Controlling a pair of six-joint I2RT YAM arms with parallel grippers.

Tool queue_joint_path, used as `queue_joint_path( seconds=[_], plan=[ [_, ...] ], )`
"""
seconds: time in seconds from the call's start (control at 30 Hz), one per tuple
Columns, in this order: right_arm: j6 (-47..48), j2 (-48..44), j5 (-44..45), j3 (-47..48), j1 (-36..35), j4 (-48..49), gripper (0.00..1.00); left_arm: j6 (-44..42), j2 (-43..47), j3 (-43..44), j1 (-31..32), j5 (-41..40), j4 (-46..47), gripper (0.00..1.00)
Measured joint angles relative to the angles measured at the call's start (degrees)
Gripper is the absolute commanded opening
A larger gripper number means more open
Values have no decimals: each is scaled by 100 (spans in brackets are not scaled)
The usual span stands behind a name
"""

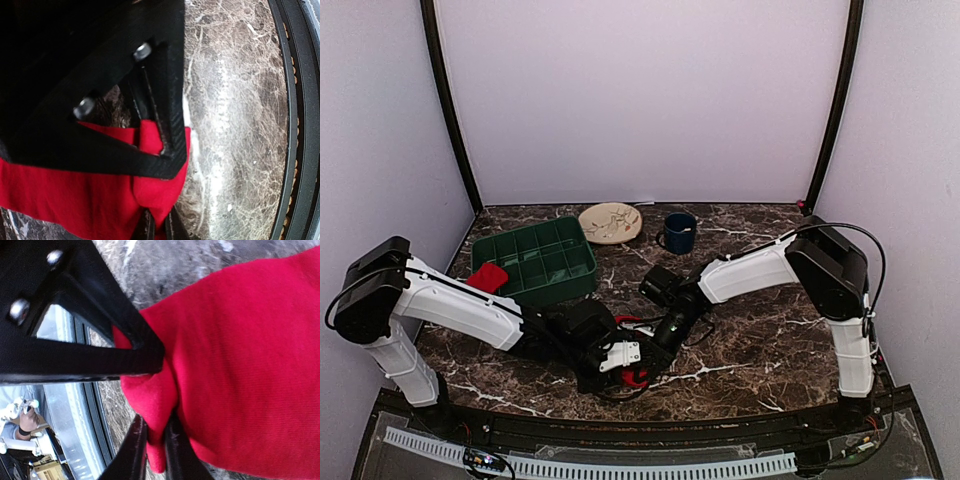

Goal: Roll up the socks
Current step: Roll the sock at the center of the board.

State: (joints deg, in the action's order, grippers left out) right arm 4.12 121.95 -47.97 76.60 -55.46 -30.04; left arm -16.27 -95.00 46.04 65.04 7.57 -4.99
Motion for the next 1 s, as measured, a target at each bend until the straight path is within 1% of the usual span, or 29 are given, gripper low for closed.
queue_joint_path(
  seconds=[0.07,0.13,0.17,0.3,0.63,0.83,1.0],
  plan=[
    [-13,-2,-20,-11,2,4,25,15,0,0,-7,20,0,0],
    [-31,-4,-74,-24,17,22,34,44,0,0,-42,66,-2,0],
    [-20,-17,-151,-55,46,50,37,46,0,0,-72,116,0,0],
    [-118,-107,-269,-203,101,240,38,111,-2,2,-153,396,-7,0],
    [-369,-352,-334,-713,365,837,38,297,-46,76,-374,678,-160,0],
    [-595,-601,-107,-1054,603,1244,38,369,-61,107,-516,907,-278,0],
    [-752,-879,291,-1355,654,1565,38,387,-175,293,-741,1276,-560,0]
  ],
)
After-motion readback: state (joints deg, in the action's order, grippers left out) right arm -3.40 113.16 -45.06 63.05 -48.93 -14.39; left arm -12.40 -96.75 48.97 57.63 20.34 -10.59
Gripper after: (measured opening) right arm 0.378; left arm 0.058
